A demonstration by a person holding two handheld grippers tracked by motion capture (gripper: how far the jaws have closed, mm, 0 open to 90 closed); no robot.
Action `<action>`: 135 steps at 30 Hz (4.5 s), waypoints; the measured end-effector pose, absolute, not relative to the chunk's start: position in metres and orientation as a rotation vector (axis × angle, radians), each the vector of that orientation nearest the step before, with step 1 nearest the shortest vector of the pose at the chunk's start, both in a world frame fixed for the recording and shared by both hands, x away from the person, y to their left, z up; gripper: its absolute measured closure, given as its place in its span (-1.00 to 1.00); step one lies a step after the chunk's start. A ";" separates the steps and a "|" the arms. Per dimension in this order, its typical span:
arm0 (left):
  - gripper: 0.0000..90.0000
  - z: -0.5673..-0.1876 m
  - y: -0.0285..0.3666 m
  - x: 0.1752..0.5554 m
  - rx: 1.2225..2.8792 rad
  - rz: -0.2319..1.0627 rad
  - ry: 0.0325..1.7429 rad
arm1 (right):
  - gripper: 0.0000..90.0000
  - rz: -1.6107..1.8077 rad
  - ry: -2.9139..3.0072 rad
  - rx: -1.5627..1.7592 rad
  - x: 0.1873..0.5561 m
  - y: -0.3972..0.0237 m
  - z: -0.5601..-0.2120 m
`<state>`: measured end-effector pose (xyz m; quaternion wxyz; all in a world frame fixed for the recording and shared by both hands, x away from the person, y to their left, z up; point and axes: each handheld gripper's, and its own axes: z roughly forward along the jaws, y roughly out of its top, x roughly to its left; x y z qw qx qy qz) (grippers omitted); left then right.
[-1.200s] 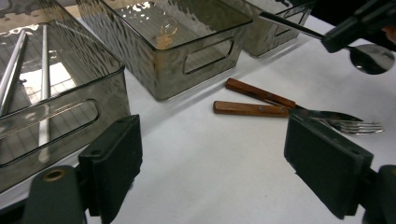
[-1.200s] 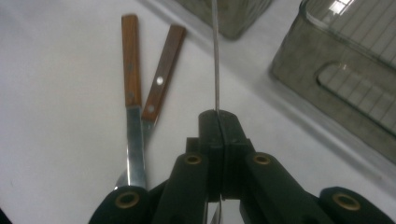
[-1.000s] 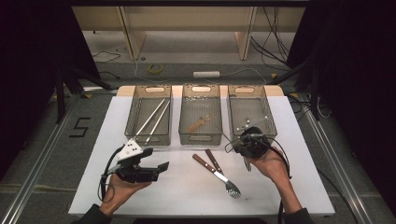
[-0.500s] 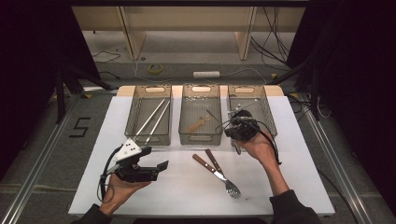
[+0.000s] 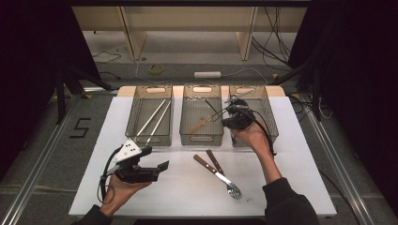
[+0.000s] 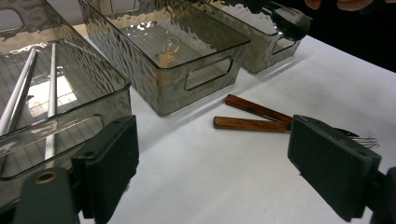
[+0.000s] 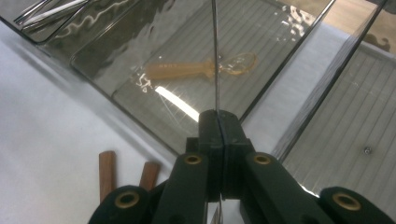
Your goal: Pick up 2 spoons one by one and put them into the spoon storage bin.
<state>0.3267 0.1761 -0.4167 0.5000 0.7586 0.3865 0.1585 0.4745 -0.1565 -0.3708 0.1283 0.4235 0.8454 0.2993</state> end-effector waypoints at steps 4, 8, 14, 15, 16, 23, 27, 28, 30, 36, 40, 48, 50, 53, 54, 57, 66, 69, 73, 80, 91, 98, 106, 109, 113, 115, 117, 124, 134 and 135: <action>-0.64 -0.416 0.176 0.326 1.831 0.390 0.932 | 1.00 0.882 2.452 1.246 0.484 -0.149 -0.372; -0.64 -0.415 0.177 0.326 1.823 0.396 0.926 | 1.00 0.865 2.456 1.245 0.494 -0.140 -0.375; -0.64 -0.414 0.178 0.325 1.811 0.396 0.925 | 1.00 0.853 2.440 1.248 0.508 -0.128 -0.372; -0.64 -0.414 0.178 0.325 1.809 0.396 0.924 | 1.00 0.859 2.435 1.245 0.510 -0.127 -0.371; -0.64 -0.414 0.178 0.325 1.809 0.397 0.923 | 1.00 0.862 2.431 1.246 0.511 -0.126 -0.370; -0.64 -0.414 0.177 0.324 1.808 0.400 0.919 | 1.00 0.865 2.412 1.260 0.520 -0.119 -0.371; -0.64 -0.414 0.177 0.325 1.806 0.400 0.919 | 1.00 0.850 2.400 1.264 0.525 -0.116 -0.374; -0.64 -0.414 0.177 0.324 1.807 0.401 0.917 | 1.00 0.841 2.399 1.272 0.526 -0.114 -0.375; -0.64 -0.414 0.177 0.324 1.806 0.403 0.913 | 1.00 0.826 2.400 1.274 0.528 -0.113 -0.378; -0.64 -0.414 0.177 0.324 1.803 0.404 0.910 | 1.00 0.812 2.385 1.287 0.532 -0.112 -0.384; -0.64 -0.414 0.177 0.324 1.809 0.404 0.908 | 1.00 0.792 2.385 1.286 0.533 -0.109 -0.388; -0.64 -0.413 0.176 0.323 1.808 0.405 0.903 | 0.99 0.757 2.398 1.300 0.538 -0.105 -0.397; -0.64 -0.413 0.177 0.323 1.809 0.405 0.903 | 0.98 0.747 2.401 1.292 0.538 -0.103 -0.400; -0.64 -0.413 0.177 0.323 1.800 0.402 0.908 | 0.94 0.747 2.397 1.298 0.538 -0.101 -0.403; -0.64 -0.413 0.177 0.323 1.800 0.401 0.908 | 0.85 0.748 2.395 1.297 0.539 -0.101 -0.403; -0.64 -0.413 0.178 0.323 1.799 0.404 0.907 | 0.63 0.757 2.420 1.313 0.540 -0.099 -0.405; -0.64 -0.413 0.177 0.323 1.796 0.406 0.909 | 0.09 0.813 2.483 1.260 0.528 -0.103 -0.395; -0.64 -0.413 0.177 0.323 1.798 0.408 0.908 | -0.01 0.854 2.494 1.219 0.518 -0.105 -0.387; -0.64 -0.413 0.177 0.323 1.792 0.413 0.910 | -0.11 0.909 2.522 1.149 0.500 -0.108 -0.378; -0.64 -0.413 0.179 0.324 1.793 0.418 0.916 | -0.19 0.958 2.568 1.059 0.467 -0.116 -0.375; -0.64 -0.414 0.179 0.324 1.789 0.420 0.922 | -0.20 0.976 2.645 0.955 0.429 -0.118 -0.388; -0.64 -0.413 0.180 0.324 1.788 0.419 0.922 | -0.28 0.924 2.715 0.931 0.420 -0.114 -0.401; -0.64 -0.414 0.180 0.324 1.786 0.419 0.925 | -0.28 0.905 2.759 0.895 0.408 -0.112 -0.411; -0.64 -0.413 0.180 0.324 1.789 0.421 0.920 | -0.27 0.891 2.775 0.878 0.407 -0.112 -0.413; -0.64 -0.413 0.180 0.324 1.788 0.420 0.921 | -0.27 0.871 2.793 0.882 0.406 -0.110 -0.416; -0.64 -0.413 0.180 0.324 1.788 0.420 0.921 | -0.27 0.860 2.801 0.876 0.406 -0.109 -0.418; -0.64 -0.413 0.180 0.324 1.786 0.419 0.923 | -0.28 0.839 2.800 0.878 0.405 -0.108 -0.420; -0.64 -0.413 0.179 0.325 1.783 0.417 0.924 | -0.27 0.793 2.837 0.907 0.407 -0.108 -0.428; -0.64 -0.413 0.179 0.325 1.784 0.415 0.921 | -0.19 0.720 2.875 0.896 0.408 -0.107 -0.436; -0.64 -0.413 0.179 0.325 1.785 0.415 0.921 | -0.19 0.713 2.877 0.898 0.408 -0.106 -0.437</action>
